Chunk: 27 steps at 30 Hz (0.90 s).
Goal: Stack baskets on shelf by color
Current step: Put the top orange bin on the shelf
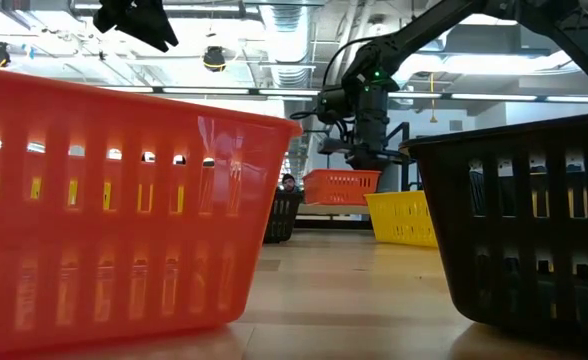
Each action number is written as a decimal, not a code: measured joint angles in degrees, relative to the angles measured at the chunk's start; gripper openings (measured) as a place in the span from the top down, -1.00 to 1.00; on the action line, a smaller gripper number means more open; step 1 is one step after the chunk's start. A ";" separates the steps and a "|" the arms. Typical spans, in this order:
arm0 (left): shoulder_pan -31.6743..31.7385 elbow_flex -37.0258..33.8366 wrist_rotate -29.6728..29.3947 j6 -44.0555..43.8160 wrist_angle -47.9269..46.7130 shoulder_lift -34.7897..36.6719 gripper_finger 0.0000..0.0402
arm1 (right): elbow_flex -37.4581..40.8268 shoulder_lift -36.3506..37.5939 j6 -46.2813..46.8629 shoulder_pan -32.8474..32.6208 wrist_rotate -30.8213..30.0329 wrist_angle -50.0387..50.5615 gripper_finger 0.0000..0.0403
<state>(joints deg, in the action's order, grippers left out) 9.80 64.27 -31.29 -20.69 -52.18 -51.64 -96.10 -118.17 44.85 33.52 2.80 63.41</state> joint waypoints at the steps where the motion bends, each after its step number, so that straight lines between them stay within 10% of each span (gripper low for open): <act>1: 0.00 0.01 0.00 0.01 0.00 0.00 0.26 | 0.01 0.00 -0.17 -0.05 -0.04 -0.06 0.80; 27: -0.01 0.00 -0.06 -0.04 0.01 0.00 0.26 | -2.53 0.74 -2.30 -1.20 0.84 -10.71 0.31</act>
<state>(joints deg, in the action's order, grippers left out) 9.79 64.27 -31.35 -20.72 -52.17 -51.64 -98.63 -117.43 42.54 32.32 3.64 52.70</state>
